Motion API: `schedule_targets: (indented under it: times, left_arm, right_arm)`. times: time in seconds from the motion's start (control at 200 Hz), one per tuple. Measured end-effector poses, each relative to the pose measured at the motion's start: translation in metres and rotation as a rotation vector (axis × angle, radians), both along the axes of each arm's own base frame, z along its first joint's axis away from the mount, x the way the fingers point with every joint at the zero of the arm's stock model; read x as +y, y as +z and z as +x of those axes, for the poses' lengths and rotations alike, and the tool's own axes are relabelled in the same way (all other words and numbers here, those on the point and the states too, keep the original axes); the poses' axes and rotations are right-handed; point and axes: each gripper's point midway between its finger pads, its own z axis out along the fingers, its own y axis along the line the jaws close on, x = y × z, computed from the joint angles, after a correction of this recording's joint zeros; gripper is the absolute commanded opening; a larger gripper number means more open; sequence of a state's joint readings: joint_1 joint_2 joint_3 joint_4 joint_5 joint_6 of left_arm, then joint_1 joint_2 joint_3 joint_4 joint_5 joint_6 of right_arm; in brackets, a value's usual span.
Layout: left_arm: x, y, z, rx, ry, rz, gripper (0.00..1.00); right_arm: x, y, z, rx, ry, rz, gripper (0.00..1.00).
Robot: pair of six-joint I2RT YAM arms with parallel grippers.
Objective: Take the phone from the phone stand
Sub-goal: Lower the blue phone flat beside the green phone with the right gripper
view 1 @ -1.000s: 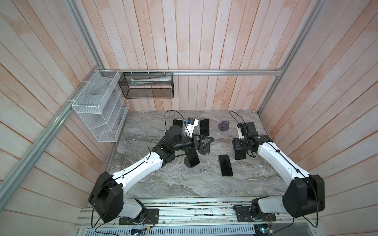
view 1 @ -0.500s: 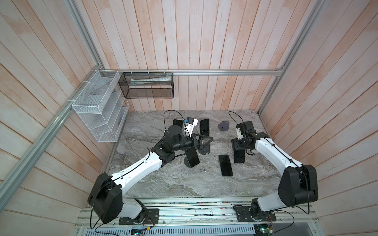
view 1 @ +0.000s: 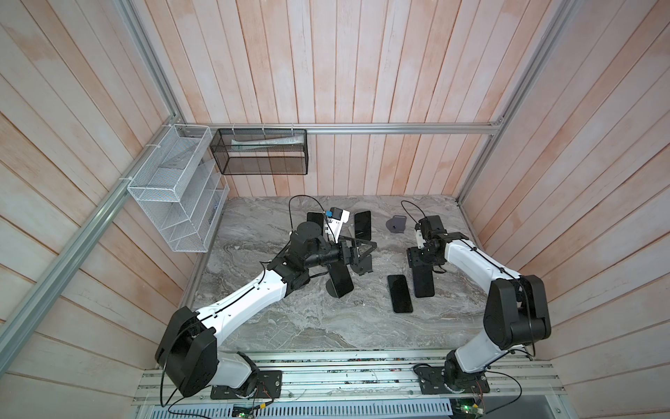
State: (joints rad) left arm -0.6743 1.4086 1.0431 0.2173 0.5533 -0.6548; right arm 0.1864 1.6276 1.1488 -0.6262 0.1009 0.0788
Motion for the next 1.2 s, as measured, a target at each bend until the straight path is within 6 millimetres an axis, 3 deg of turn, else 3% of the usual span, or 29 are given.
schedule_targets:
  times: [0.19, 0.575, 1.2]
  left_arm:
    - [0.0, 0.0, 0.0, 0.003, 0.0, -0.001, 0.92]
    - [0.0, 0.0, -0.001, 0.0, 0.0, -0.003, 0.92]
    - [0.0, -0.001, -0.001, 0.001, 0.0, -0.003, 0.92]
  right_arm:
    - [0.0, -0.006, 0.0, -0.008, -0.011, 0.009, 0.63]
    - [-0.007, -0.052, -0.029, 0.097, -0.03, 0.005, 0.65]
    - [-0.011, -0.07, -0.03, 0.105, -0.042, 0.02, 0.74]
